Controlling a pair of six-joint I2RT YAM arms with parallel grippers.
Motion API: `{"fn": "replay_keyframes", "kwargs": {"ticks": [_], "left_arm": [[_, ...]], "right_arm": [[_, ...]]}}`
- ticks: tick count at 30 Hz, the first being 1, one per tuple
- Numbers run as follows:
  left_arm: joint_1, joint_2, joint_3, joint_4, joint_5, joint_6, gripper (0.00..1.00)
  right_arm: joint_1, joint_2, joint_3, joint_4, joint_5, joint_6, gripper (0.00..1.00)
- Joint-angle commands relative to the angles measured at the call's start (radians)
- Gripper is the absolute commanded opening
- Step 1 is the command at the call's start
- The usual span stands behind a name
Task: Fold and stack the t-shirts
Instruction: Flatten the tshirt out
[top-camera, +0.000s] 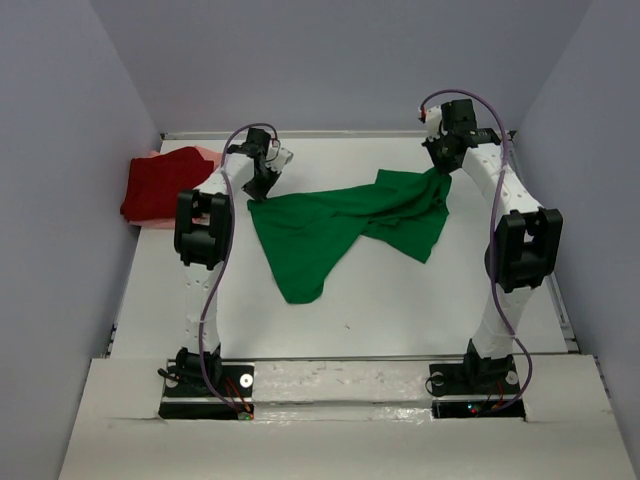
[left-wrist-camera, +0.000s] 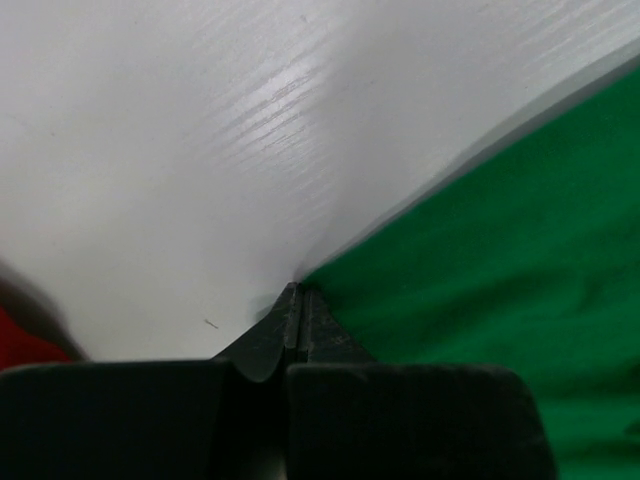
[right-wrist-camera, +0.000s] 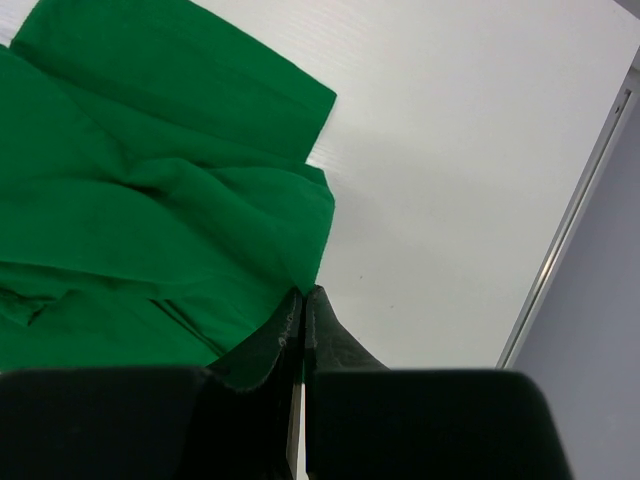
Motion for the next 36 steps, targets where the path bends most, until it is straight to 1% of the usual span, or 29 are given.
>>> {"fn": "replay_keyframes", "kwargs": {"ticks": [1,3,6,8,10,13,17,19,23,30,33,36], "left_arm": [[0.008,-0.090,-0.041,-0.022,-0.036,-0.023,0.00],[-0.002,-0.124,-0.046,0.013,-0.106,-0.021,0.00],[-0.025,-0.226,-0.082,0.090,-0.246,-0.004,0.00],[-0.040,-0.265,-0.084,0.132,-0.271,0.008,0.00],[-0.045,-0.305,-0.070,0.146,-0.280,0.003,0.00],[-0.046,-0.322,0.035,0.106,-0.257,-0.018,0.00],[-0.054,-0.317,0.166,0.000,-0.206,-0.040,0.00],[-0.063,-0.334,0.194,-0.048,-0.182,-0.044,0.00],[-0.084,-0.392,0.172,-0.077,-0.189,-0.046,0.00],[-0.103,-0.472,0.125,-0.092,-0.241,-0.038,0.00],[-0.103,-0.515,0.116,-0.098,-0.239,-0.043,0.00],[-0.103,-0.546,0.105,-0.095,-0.225,-0.056,0.00]], "right_arm": [[0.004,0.002,0.009,0.022,0.020,-0.010,0.00],[0.004,-0.003,0.015,0.023,0.020,-0.007,0.00],[0.004,-0.007,0.041,0.023,0.024,-0.005,0.00],[0.004,-0.006,0.055,0.023,0.026,-0.005,0.00],[0.004,-0.012,0.067,0.023,0.024,-0.004,0.00],[0.004,-0.030,0.089,0.023,0.020,-0.005,0.00],[0.004,-0.058,0.115,0.020,0.018,-0.018,0.00],[0.004,-0.073,0.119,0.015,0.017,-0.021,0.00],[0.004,-0.132,0.086,-0.015,-0.011,-0.021,0.00],[0.004,-0.268,-0.060,-0.017,-0.023,-0.024,0.00],[0.004,-0.331,-0.102,-0.017,-0.016,-0.030,0.00],[0.004,-0.360,-0.125,-0.032,-0.017,-0.037,0.00]]}}
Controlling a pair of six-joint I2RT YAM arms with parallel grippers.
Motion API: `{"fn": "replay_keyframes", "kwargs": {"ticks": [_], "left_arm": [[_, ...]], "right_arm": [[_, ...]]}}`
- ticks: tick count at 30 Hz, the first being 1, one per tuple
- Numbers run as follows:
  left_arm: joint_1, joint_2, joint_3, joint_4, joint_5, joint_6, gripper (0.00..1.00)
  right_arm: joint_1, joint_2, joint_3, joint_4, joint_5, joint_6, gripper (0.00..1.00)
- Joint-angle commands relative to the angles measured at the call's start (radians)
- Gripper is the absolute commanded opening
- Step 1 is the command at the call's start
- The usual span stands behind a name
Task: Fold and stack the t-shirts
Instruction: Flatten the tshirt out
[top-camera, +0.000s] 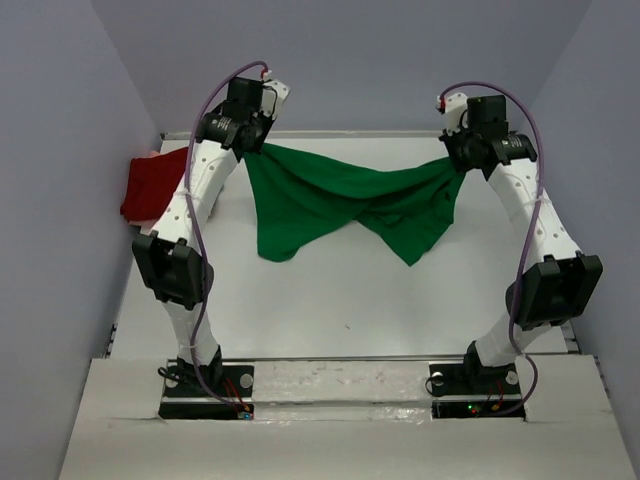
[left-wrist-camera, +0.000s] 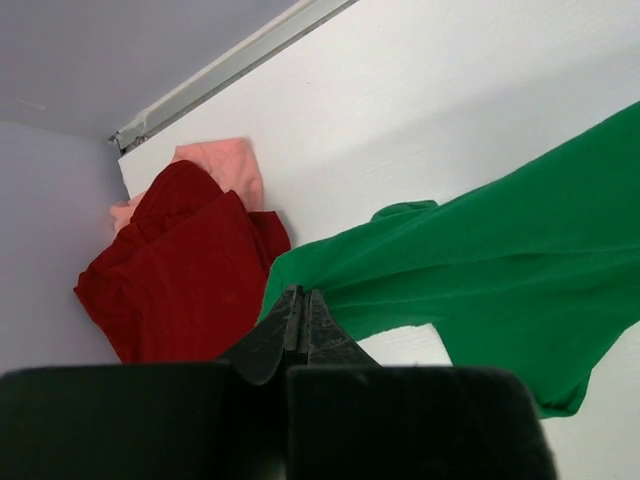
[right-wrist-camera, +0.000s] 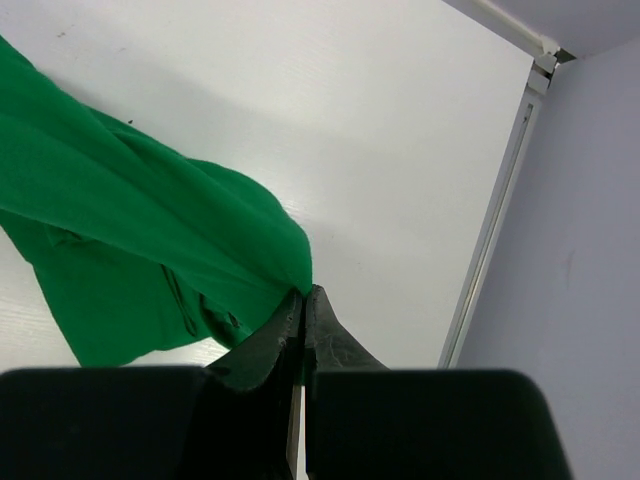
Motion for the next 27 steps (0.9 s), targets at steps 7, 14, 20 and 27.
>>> {"fn": "replay_keyframes", "kwargs": {"ticks": [7,14,20,27], "left_arm": [[0.004,-0.202,-0.091,0.023,-0.042,-0.026,0.00],[0.004,-0.277,-0.113,0.071,-0.109,-0.003,0.00],[0.004,-0.349,-0.160,0.254,-0.229,0.035,0.00],[0.006,-0.323,-0.139,0.433,-0.353,0.121,0.00]], "right_arm": [[0.004,-0.164,-0.055,-0.011,0.023,-0.023,0.00],[0.004,-0.262,-0.044,0.079,0.064,-0.014,0.00],[0.004,-0.245,-0.052,0.249,0.130,-0.014,0.00],[0.004,-0.061,0.139,0.296,0.156,-0.029,0.00]]}}
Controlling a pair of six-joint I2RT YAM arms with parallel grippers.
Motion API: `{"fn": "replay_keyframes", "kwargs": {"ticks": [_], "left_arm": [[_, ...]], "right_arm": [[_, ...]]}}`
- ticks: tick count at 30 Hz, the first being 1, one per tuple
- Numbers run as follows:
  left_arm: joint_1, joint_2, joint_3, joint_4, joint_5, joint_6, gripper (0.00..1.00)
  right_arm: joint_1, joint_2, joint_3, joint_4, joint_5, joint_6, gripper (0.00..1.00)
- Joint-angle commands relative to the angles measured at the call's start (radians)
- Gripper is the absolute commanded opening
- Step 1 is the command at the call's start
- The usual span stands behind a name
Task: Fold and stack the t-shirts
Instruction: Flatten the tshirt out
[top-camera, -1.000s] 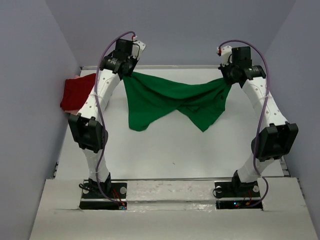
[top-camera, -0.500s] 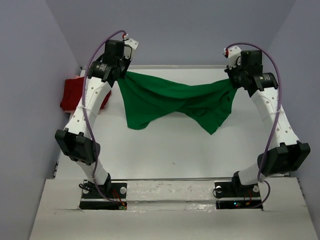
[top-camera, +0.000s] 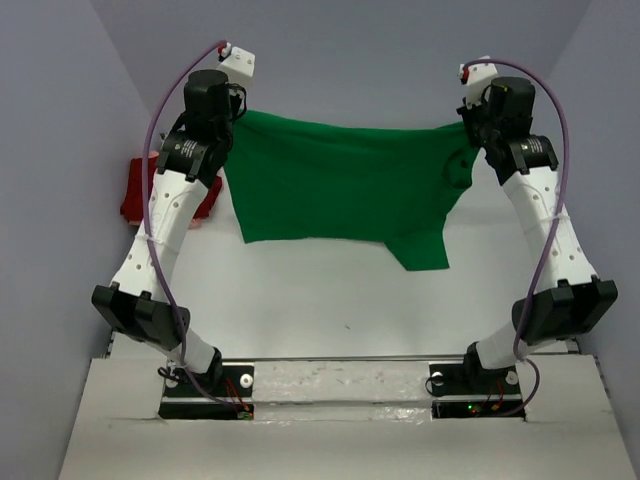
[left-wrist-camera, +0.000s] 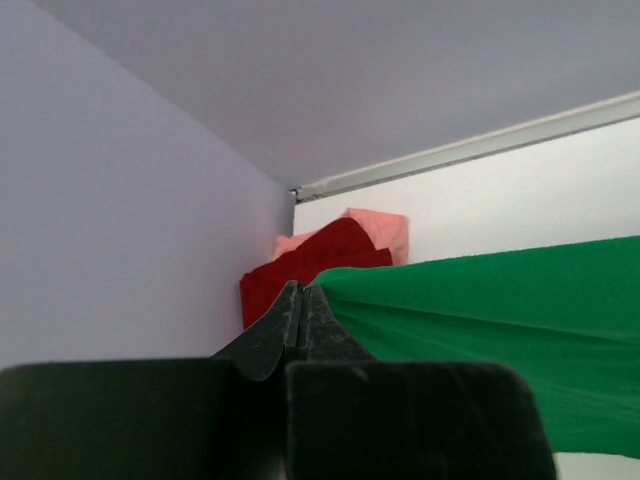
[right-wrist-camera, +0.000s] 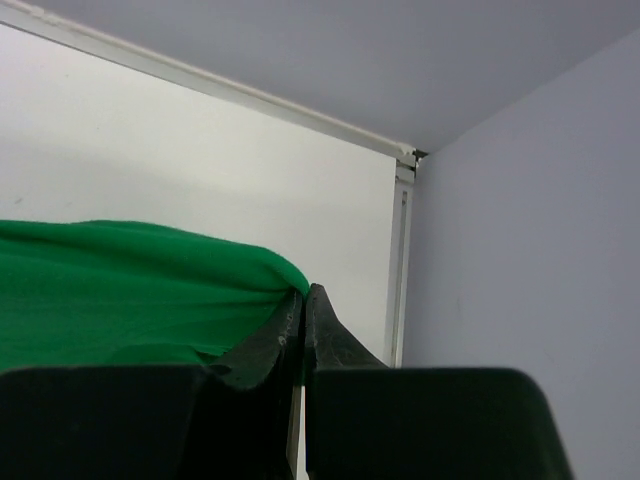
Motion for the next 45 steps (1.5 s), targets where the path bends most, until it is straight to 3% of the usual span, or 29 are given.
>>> {"fn": "replay_keyframes", "kwargs": {"ticks": [1,5,9,18,22,23,24,26,29,32,35,41,45], "left_arm": [[0.007,0.007,0.070,0.162,-0.124,0.075,0.00],[0.009,0.046,0.227,0.092,-0.116,0.072,0.00],[0.009,0.020,0.234,0.064,-0.104,0.066,0.00],[0.009,-0.198,-0.028,0.053,-0.056,0.043,0.00],[0.009,-0.257,-0.163,0.042,0.034,0.026,0.00],[0.010,-0.263,-0.186,0.035,0.061,0.024,0.02],[0.010,-0.269,-0.221,0.033,0.092,0.009,0.19],[0.012,-0.273,-0.249,0.033,0.166,-0.008,0.20],[0.016,-0.237,-0.274,-0.002,0.285,-0.051,0.55],[0.016,-0.203,-0.286,-0.016,0.373,-0.075,0.60],[0.016,-0.177,-0.317,-0.008,0.558,-0.078,0.80],[0.016,-0.051,-0.292,0.019,0.726,-0.091,0.75],[0.013,0.102,-0.181,0.047,0.853,-0.117,0.78]], "right_arm": [[0.004,0.104,0.195,0.115,0.055,-0.022,0.00],[0.004,0.138,0.309,0.074,0.038,-0.023,0.00],[0.004,0.088,0.289,0.066,0.036,-0.028,0.00],[0.004,-0.168,0.063,0.011,-0.019,-0.006,0.00],[0.004,-0.250,-0.053,-0.013,-0.031,-0.006,0.00],[0.004,-0.261,-0.072,-0.016,-0.031,-0.015,0.00],[0.004,-0.273,-0.097,-0.015,-0.022,-0.014,0.00],[0.004,-0.274,-0.114,-0.019,-0.025,-0.011,0.00],[0.004,-0.249,-0.113,-0.032,-0.045,0.001,0.00],[0.004,-0.224,-0.093,-0.049,-0.051,0.011,0.00],[0.004,-0.212,-0.097,-0.049,-0.062,0.017,0.00],[0.004,-0.196,-0.139,-0.049,-0.068,0.024,0.00],[0.004,-0.184,-0.181,-0.044,-0.065,0.037,0.00]]}}
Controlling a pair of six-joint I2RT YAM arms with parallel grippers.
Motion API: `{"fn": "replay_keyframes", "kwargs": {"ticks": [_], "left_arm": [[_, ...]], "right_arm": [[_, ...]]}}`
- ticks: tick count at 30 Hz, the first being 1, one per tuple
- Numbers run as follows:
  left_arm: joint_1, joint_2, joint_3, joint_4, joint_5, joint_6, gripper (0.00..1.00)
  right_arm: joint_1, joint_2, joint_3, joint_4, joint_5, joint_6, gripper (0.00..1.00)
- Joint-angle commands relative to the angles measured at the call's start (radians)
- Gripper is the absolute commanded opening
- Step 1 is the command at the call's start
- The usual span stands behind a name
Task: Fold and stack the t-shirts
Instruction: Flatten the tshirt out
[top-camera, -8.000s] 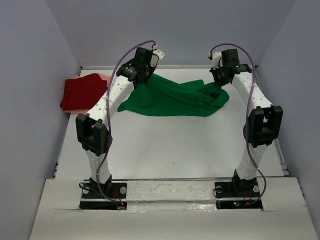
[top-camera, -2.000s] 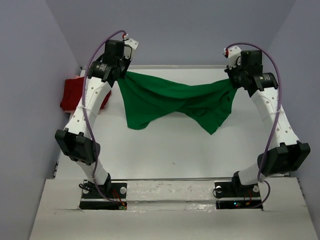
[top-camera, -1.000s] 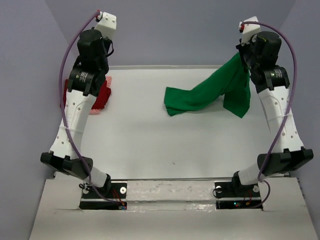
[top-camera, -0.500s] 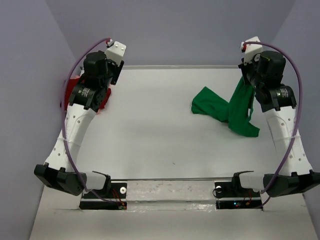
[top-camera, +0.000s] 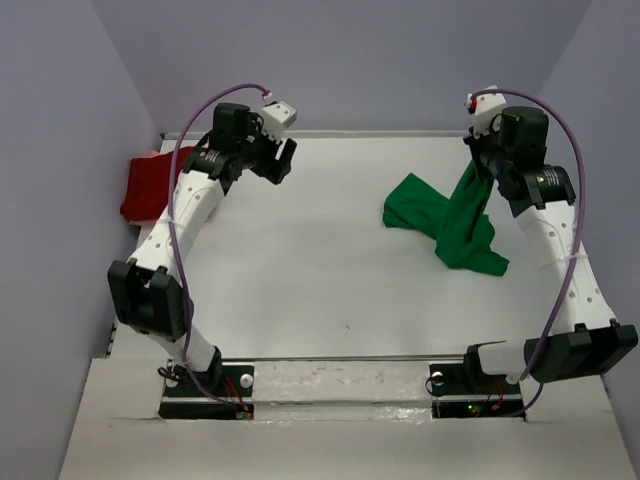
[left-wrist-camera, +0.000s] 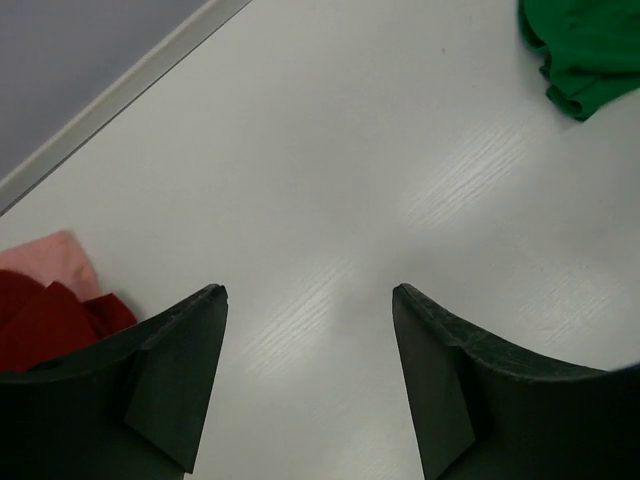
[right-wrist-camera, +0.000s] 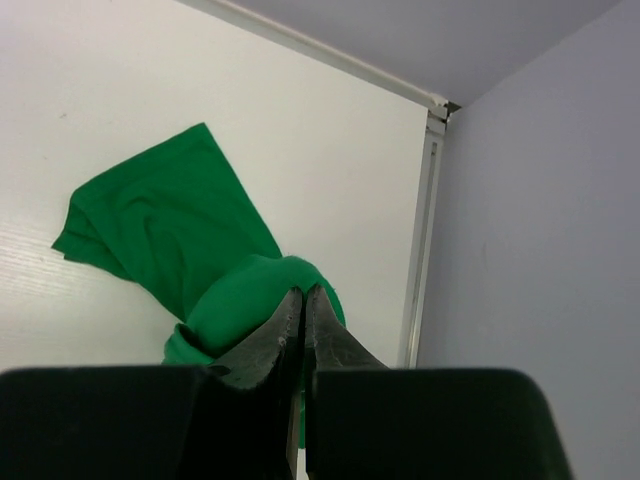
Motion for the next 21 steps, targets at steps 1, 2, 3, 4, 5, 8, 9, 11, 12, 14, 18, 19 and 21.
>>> {"fn": "replay_keyframes", "kwargs": {"ticks": [1,2,3,4,5,8,9,11,12,14,18,19,21], "left_arm": [[-0.007,0.154,0.138,0.051,0.194,-0.038,0.78],[-0.011,0.194,0.172,0.051,0.216,-0.043,0.78],[-0.014,0.276,0.208,0.050,0.268,-0.047,0.77],[-0.021,0.315,0.282,0.054,0.282,-0.056,0.75],[-0.029,0.360,0.323,0.062,0.296,-0.079,0.75],[-0.086,0.550,0.540,0.029,0.308,-0.092,0.74],[-0.119,0.649,0.604,0.012,0.302,-0.089,0.74],[-0.149,0.796,0.800,-0.020,0.300,-0.090,0.74],[-0.170,0.840,0.895,-0.024,0.300,-0.099,0.75],[-0.184,0.898,0.934,0.007,0.331,-0.127,0.75],[-0.218,0.918,0.852,0.129,0.360,-0.185,0.75],[-0.228,0.915,0.807,0.152,0.359,-0.196,0.76],[-0.239,0.920,0.792,0.185,0.347,-0.207,0.76]], "right_arm": [[0.004,0.004,-0.040,0.035,-0.007,0.024,0.00],[0.004,0.003,-0.049,0.038,-0.006,0.027,0.00],[0.004,0.003,-0.058,0.040,-0.004,0.030,0.00],[0.004,0.003,-0.079,0.041,-0.004,0.030,0.00],[0.004,0.003,-0.089,0.046,-0.005,0.033,0.00],[0.004,0.008,-0.125,0.045,-0.013,0.047,0.00],[0.004,0.009,-0.133,0.048,-0.016,0.050,0.00],[0.004,0.008,-0.158,0.046,-0.030,0.058,0.00],[0.004,0.003,-0.165,0.043,-0.042,0.061,0.00],[0.004,-0.012,-0.184,0.020,-0.071,0.069,0.00],[0.004,-0.028,-0.228,-0.063,-0.227,0.087,0.00],[0.004,-0.028,-0.236,-0.080,-0.239,0.089,0.00],[0.004,-0.026,-0.251,-0.089,-0.251,0.089,0.00]]}}
